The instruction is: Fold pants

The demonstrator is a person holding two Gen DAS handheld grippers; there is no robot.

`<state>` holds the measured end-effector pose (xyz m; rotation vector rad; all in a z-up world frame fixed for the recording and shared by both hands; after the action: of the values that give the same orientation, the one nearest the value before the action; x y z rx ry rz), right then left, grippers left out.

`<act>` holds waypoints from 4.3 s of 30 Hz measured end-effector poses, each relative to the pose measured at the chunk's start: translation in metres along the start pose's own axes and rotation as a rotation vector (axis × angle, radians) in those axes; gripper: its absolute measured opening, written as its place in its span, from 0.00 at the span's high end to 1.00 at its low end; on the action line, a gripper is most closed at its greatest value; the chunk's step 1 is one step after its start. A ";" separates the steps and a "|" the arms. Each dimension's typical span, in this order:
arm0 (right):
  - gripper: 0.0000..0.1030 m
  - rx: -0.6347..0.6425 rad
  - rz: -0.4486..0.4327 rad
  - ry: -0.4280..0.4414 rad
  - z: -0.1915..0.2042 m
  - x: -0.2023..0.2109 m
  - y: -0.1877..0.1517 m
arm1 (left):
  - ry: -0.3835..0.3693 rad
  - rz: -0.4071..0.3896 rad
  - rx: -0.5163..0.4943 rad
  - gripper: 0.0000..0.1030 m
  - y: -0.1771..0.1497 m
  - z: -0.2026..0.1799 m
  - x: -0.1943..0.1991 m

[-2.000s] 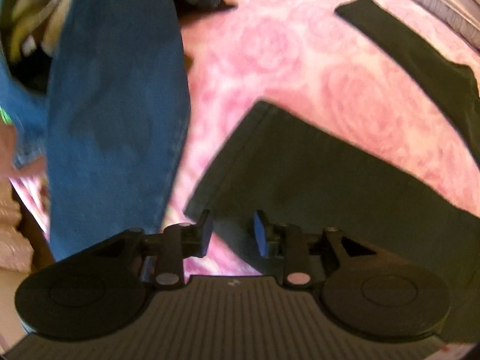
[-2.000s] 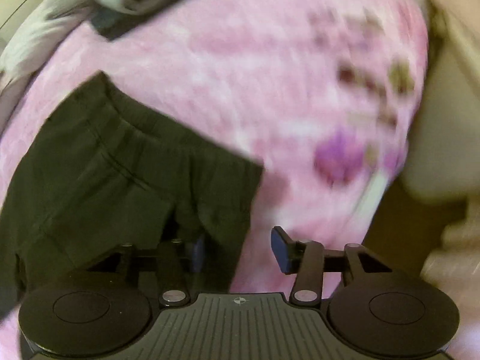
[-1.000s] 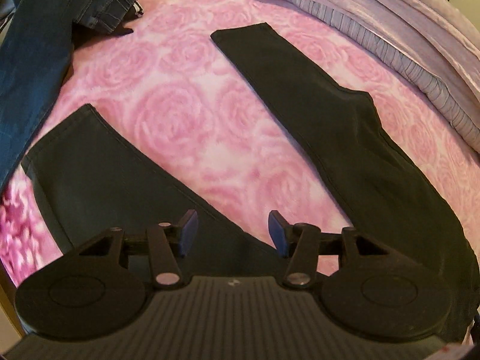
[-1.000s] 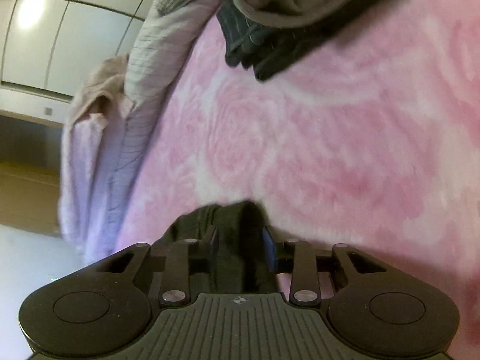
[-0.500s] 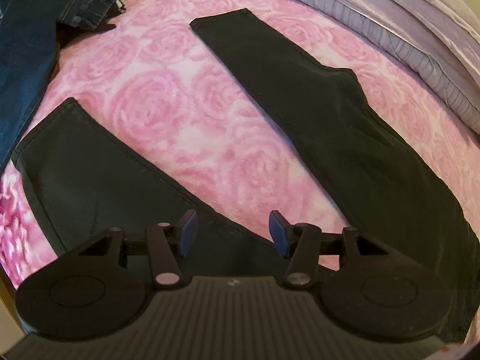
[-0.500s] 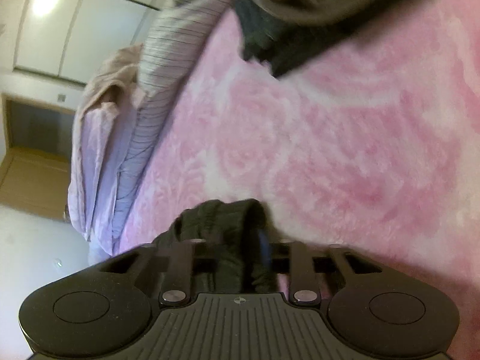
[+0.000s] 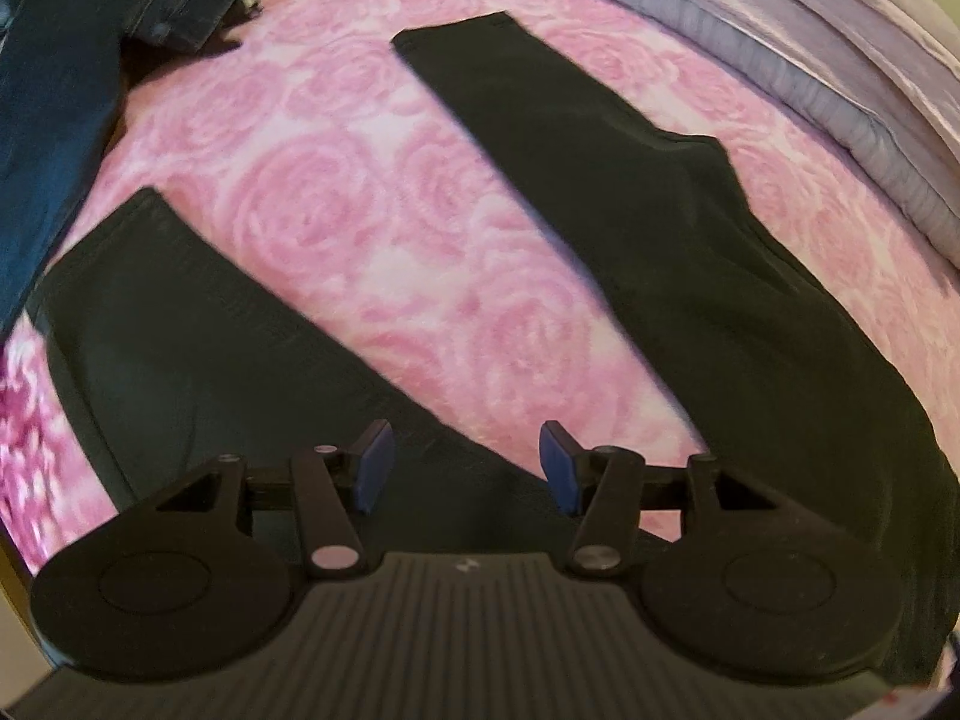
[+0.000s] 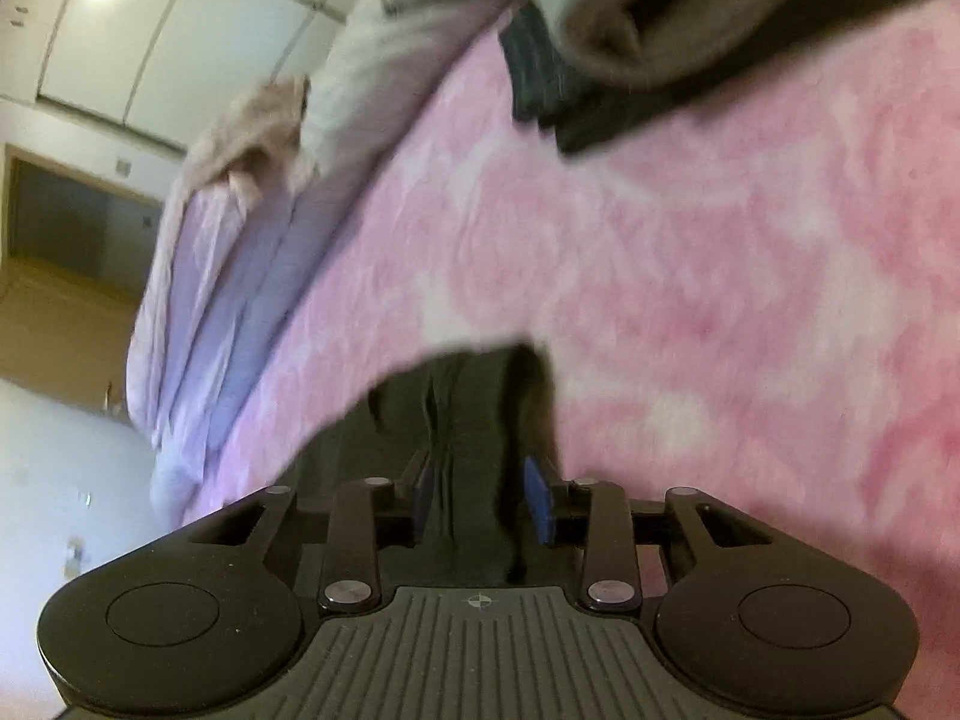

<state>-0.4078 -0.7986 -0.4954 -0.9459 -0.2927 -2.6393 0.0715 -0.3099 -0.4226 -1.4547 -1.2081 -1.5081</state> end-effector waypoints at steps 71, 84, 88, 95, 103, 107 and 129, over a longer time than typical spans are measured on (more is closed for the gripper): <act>0.56 0.506 0.027 -0.936 0.095 -0.038 -0.272 | 0.165 -0.146 -0.536 0.39 -0.073 0.128 -0.031; 0.45 0.162 0.017 -0.759 0.199 0.025 -0.344 | -0.012 -0.020 -0.540 0.47 -0.072 0.151 0.085; 0.38 0.163 0.014 -0.682 0.249 0.043 -0.358 | -0.068 -0.019 -0.598 0.45 -0.088 0.126 0.144; 0.33 0.304 -0.015 -0.686 0.323 0.077 -0.383 | -0.117 -0.107 -0.642 0.42 -0.121 0.093 0.226; 0.32 0.398 -0.057 -0.642 0.340 0.121 -0.426 | -0.113 -0.162 -0.664 0.37 -0.191 0.087 0.276; 0.32 0.400 -0.057 -0.653 0.333 0.143 -0.455 | -0.092 -0.172 -0.680 0.37 -0.232 0.091 0.288; 0.32 0.451 -0.037 -0.621 0.331 0.173 -0.538 | -0.066 -0.217 -0.675 0.35 -0.320 0.134 0.333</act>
<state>-0.5390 -0.2412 -0.1770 -1.5584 -1.0002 -2.0887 -0.2236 -0.0460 -0.1506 -1.8474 -0.9536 -2.1692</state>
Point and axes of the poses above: each gripper's, at about its wrist camera, not at the fingertips, and x roughly against the way its jaws point, z to its left, y to its top, the point moved 6 cm from there along -x, roughly the way its jaws point, and after that the axes turned 13 degrees about z, right-handed, at the moved point
